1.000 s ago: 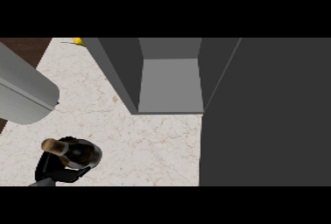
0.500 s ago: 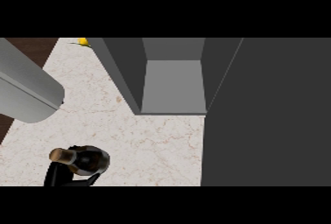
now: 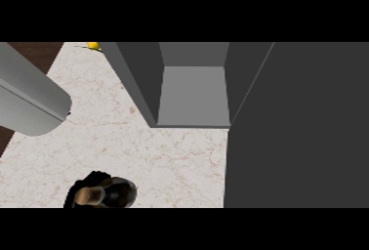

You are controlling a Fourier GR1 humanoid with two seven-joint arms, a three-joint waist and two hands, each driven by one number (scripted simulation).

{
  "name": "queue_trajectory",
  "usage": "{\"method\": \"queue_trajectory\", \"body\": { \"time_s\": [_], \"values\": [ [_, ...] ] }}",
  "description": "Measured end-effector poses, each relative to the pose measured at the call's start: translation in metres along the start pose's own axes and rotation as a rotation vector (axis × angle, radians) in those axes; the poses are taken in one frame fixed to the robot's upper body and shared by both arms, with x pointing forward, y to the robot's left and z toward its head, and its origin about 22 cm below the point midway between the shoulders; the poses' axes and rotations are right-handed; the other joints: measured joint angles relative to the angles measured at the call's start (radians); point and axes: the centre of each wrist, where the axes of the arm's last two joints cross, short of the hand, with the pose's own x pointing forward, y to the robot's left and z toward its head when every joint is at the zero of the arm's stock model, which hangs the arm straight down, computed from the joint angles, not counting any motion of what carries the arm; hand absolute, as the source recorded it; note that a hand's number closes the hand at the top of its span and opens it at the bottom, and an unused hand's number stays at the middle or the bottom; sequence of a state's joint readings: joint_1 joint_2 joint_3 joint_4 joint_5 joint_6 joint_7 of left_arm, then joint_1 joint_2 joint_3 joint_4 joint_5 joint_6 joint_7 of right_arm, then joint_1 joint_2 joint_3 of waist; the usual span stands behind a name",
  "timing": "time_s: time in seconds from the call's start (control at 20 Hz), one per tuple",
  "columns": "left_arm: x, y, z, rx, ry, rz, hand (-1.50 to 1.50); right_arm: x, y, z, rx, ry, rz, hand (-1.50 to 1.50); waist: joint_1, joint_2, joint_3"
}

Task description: Pick up the wine, place it into the cabinet and close the cabinet

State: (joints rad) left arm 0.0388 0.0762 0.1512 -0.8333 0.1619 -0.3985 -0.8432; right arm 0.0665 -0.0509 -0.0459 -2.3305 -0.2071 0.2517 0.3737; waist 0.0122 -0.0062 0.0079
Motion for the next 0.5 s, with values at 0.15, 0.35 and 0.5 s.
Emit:
{"method": "queue_trajectory", "body": {
  "time_s": [0.15,0.35,0.5],
  "values": [
    [0.008,-0.019,0.003,-0.028,-0.017,0.042,1.50,-0.002,-0.003,0.001,0.001,0.000,-0.001,-1.50,-0.001,0.001,-0.003],
    [0.035,-0.042,-0.004,-0.062,-0.040,0.079,1.50,-0.007,0.000,0.004,0.003,0.000,-0.004,-1.50,-0.004,0.003,-0.005],
    [0.054,-0.065,-0.008,-0.084,-0.057,0.102,1.50,-0.006,-0.001,-0.003,0.011,-0.001,-0.004,-1.50,-0.004,0.004,-0.006]
  ]
}}
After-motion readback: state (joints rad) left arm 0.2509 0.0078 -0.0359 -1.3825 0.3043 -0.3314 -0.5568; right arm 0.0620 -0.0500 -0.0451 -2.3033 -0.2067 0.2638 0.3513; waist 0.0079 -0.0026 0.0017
